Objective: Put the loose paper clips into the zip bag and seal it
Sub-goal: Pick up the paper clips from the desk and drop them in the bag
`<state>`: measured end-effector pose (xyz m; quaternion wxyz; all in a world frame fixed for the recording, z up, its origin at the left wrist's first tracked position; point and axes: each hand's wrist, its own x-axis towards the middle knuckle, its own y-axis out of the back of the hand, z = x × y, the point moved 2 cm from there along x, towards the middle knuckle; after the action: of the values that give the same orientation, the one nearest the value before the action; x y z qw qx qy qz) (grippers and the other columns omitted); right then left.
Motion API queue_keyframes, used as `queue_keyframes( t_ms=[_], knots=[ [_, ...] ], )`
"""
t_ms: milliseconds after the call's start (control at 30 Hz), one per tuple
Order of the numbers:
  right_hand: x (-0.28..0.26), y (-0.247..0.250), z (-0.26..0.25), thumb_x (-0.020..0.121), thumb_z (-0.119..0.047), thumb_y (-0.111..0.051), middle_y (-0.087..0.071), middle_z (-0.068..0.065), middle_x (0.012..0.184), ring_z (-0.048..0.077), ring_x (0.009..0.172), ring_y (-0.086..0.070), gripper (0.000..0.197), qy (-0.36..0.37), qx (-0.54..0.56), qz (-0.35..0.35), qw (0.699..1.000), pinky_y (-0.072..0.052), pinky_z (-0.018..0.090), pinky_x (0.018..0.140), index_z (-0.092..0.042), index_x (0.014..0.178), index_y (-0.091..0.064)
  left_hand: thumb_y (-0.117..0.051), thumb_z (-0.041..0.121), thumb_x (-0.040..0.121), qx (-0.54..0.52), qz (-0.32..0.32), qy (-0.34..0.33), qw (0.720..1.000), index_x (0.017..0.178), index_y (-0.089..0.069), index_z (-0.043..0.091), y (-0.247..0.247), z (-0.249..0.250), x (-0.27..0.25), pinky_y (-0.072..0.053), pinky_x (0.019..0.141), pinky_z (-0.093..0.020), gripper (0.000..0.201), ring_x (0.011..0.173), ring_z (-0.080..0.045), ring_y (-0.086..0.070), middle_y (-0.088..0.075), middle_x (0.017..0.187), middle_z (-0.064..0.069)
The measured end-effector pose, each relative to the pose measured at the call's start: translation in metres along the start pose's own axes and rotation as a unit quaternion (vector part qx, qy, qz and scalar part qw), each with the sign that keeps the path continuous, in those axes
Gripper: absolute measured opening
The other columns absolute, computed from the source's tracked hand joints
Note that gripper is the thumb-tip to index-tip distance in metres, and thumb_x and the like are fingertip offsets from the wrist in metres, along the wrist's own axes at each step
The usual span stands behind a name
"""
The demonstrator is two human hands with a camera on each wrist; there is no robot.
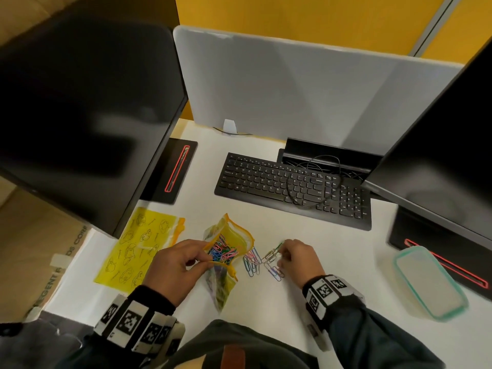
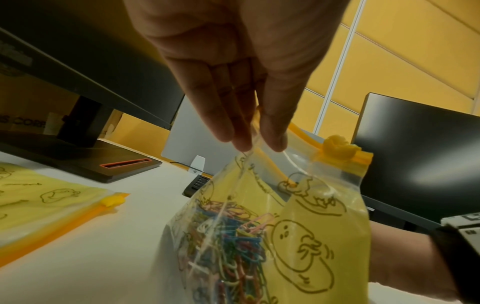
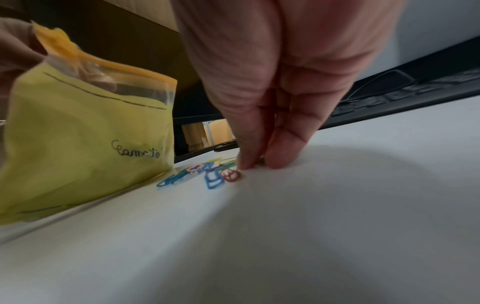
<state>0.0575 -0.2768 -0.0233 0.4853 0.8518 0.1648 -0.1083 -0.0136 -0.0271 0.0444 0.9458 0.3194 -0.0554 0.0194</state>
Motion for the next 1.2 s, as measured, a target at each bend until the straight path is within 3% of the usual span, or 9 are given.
queue_keyframes(
  t_ms=[133, 267, 367, 500, 667, 767, 867, 1033, 1200],
  knots=[
    [0.005, 0.001, -0.01, 0.081, -0.003, -0.054, -0.058, 0.009, 0.112, 0.028, 0.1, -0.059, 0.033, 0.055, 0.001, 0.025, 0.998, -0.041, 0.022, 0.076, -0.012, 0.111, -0.061, -0.078, 0.003, 0.065, 0.007, 0.022, 0.019, 1.0, 0.064, -0.069, 0.024, 0.007, -0.005, 0.0, -0.049, 0.069, -0.011, 0.022, 0.087, 0.008, -0.058, -0.055, 0.092, 0.048],
    [-0.003, 0.008, -0.003, 0.069, -0.027, -0.078, -0.027, 0.0, 0.149, 0.025, 0.132, -0.031, 0.09, 0.076, -0.109, -0.12, 0.984, -0.036, 0.037, 0.108, -0.023, 0.143, -0.027, -0.078, 0.001, 0.064, 0.012, 0.026, 0.03, 0.999, 0.063, -0.069, 0.022, 0.007, -0.008, -0.003, -0.047, 0.068, -0.005, 0.023, 0.087, 0.011, -0.057, -0.063, 0.089, 0.025],
    [0.001, 0.008, -0.009, 0.064, -0.033, -0.081, -0.027, 0.001, 0.148, 0.025, 0.13, -0.03, 0.103, 0.107, -0.172, -0.142, 0.969, -0.038, 0.04, 0.106, -0.022, 0.145, -0.018, -0.078, -0.001, 0.064, 0.01, 0.021, 0.034, 0.999, 0.063, -0.069, 0.021, 0.005, -0.008, -0.003, -0.045, 0.067, -0.003, 0.023, 0.086, 0.014, -0.056, -0.059, 0.089, 0.023],
    [0.014, -0.001, -0.018, 0.067, -0.021, -0.077, -0.044, 0.003, 0.128, 0.025, 0.114, -0.042, 0.074, 0.101, -0.137, -0.098, 0.981, -0.045, 0.036, 0.093, -0.016, 0.131, -0.041, -0.078, 0.001, 0.064, 0.005, 0.018, 0.042, 0.999, 0.061, -0.065, 0.03, 0.006, -0.007, -0.003, -0.044, 0.068, -0.002, 0.032, 0.086, 0.013, -0.056, -0.058, 0.09, 0.024],
    [0.014, -0.013, -0.022, 0.081, -0.006, -0.053, -0.059, 0.005, 0.116, 0.027, 0.108, -0.053, 0.036, 0.146, -0.126, -0.059, 0.979, -0.046, 0.031, 0.087, -0.015, 0.115, -0.061, -0.077, 0.0, 0.065, 0.008, 0.011, 0.042, 0.999, 0.063, -0.067, 0.024, 0.007, -0.006, -0.006, -0.045, 0.069, -0.002, 0.027, 0.085, 0.014, -0.056, -0.057, 0.089, 0.026],
    [0.011, -0.014, -0.021, 0.08, -0.003, -0.05, -0.062, 0.005, 0.11, 0.027, 0.105, -0.055, 0.034, 0.151, -0.116, -0.04, 0.981, -0.048, 0.032, 0.083, -0.015, 0.108, -0.063, -0.077, -0.001, 0.065, 0.007, 0.01, 0.038, 0.999, 0.064, -0.069, 0.022, 0.008, -0.007, -0.009, -0.046, 0.069, -0.004, 0.024, 0.086, 0.013, -0.056, -0.057, 0.09, 0.026],
    [0.007, -0.011, -0.019, 0.079, -0.006, -0.053, -0.055, 0.006, 0.113, 0.028, 0.108, -0.05, 0.041, 0.113, -0.108, -0.023, 0.987, -0.047, 0.035, 0.082, -0.017, 0.119, -0.052, -0.078, -0.001, 0.064, 0.008, 0.015, 0.038, 0.999, 0.064, -0.07, 0.019, 0.007, -0.008, -0.011, -0.047, 0.069, -0.005, 0.022, 0.086, 0.009, -0.057, -0.058, 0.09, 0.027],
    [0.01, -0.012, -0.023, 0.082, -0.008, -0.053, -0.054, 0.009, 0.112, 0.029, 0.107, -0.051, 0.029, 0.069, -0.129, -0.031, 0.989, -0.044, 0.032, 0.081, -0.011, 0.11, -0.059, -0.078, 0.001, 0.065, -0.009, 0.012, 0.041, 0.999, 0.063, -0.069, 0.019, 0.005, -0.009, -0.01, -0.047, 0.068, -0.006, 0.02, 0.084, 0.011, -0.058, -0.059, 0.081, 0.042],
    [0.008, -0.017, -0.032, 0.088, -0.006, -0.045, -0.055, 0.012, 0.113, 0.031, 0.103, -0.056, 0.026, 0.049, -0.153, -0.017, 0.987, -0.046, 0.033, 0.08, -0.007, 0.11, -0.058, -0.078, -0.001, 0.064, -0.001, 0.019, 0.036, 0.999, 0.064, -0.07, 0.015, 0.003, -0.005, -0.009, -0.044, 0.067, -0.002, 0.018, 0.083, 0.017, -0.055, -0.057, 0.089, 0.027]
  ],
)
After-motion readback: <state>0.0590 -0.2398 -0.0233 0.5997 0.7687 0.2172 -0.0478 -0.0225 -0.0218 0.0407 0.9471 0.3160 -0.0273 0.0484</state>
